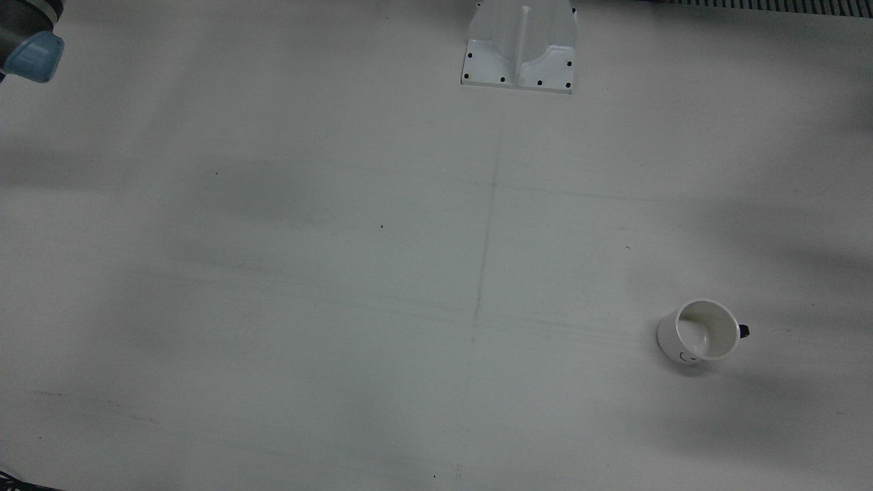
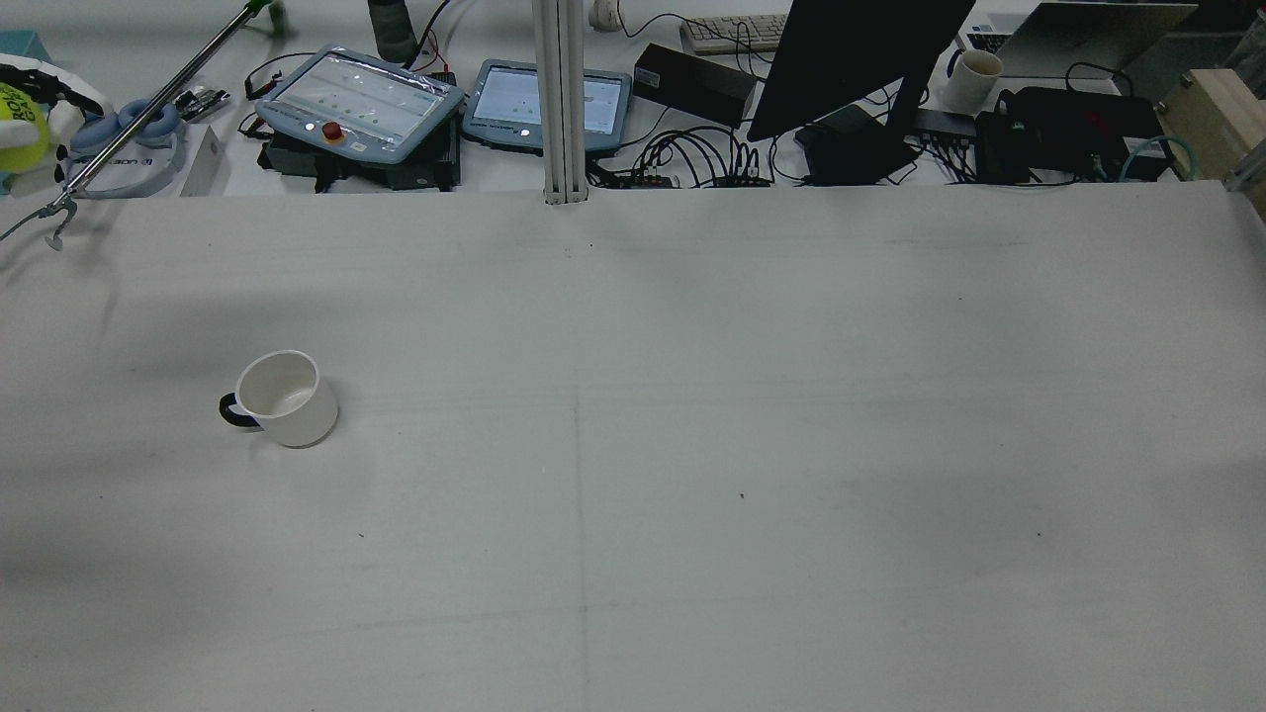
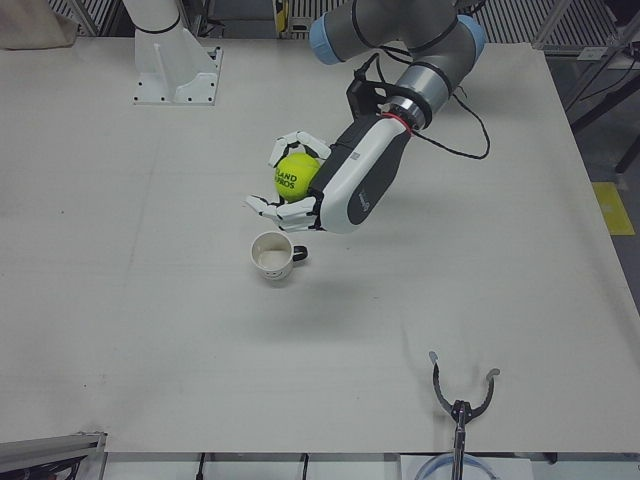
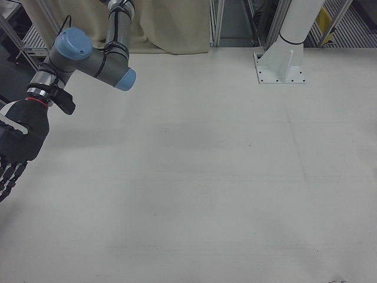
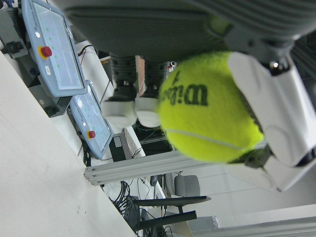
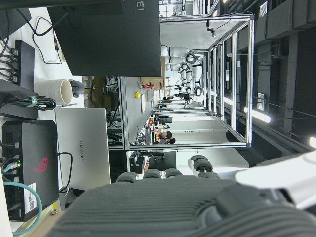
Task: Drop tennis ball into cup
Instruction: 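Carry the tennis ball with the left hand toward the white mug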
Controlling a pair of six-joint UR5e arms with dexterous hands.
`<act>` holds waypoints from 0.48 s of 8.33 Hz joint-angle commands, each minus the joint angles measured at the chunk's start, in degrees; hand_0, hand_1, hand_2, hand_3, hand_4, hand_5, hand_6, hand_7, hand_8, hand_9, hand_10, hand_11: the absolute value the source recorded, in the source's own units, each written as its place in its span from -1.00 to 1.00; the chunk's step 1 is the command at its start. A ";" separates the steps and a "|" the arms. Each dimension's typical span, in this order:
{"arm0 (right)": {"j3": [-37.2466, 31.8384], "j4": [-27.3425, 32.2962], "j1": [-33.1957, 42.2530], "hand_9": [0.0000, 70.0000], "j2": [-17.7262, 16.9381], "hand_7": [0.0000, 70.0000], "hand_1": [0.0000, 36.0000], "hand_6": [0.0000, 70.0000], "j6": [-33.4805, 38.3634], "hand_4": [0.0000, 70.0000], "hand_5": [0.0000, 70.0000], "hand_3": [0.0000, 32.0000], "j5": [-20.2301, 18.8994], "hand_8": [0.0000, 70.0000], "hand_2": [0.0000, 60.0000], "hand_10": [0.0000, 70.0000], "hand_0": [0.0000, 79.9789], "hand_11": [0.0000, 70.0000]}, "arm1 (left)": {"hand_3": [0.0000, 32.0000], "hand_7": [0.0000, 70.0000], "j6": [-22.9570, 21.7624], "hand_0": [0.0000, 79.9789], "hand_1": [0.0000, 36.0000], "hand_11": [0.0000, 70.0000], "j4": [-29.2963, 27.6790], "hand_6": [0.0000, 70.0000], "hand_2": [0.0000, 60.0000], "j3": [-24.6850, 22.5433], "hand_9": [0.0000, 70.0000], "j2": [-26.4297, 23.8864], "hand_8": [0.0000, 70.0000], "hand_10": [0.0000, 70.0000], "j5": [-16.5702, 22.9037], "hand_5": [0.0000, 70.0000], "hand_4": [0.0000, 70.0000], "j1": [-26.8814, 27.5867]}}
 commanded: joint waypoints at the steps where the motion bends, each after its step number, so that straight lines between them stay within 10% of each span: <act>1: 0.00 0.00 0.00 -1.00 0.01 -1.00 -1.00 -1.00 0.08 -1.00 -1.00 -1.00 0.00 -1.00 -1.00 -1.00 -1.00 -1.00 | -1.00 1.00 4.79 -0.04 -0.62 1.00 -0.98 1.00 0.62 -0.03 1.00 0.39 0.77 0.58 -2.44 -0.45 0.36 7.34; 4: 0.00 0.00 0.00 -1.00 0.01 -1.00 -1.00 -1.00 -0.01 -1.00 -1.00 -1.00 0.00 -1.00 -1.00 -1.00 -1.00 -1.00 | -1.00 1.00 6.38 -0.06 -0.69 1.00 -1.42 1.00 0.44 0.85 1.00 -0.04 0.78 0.56 -7.10 -0.48 0.37 13.50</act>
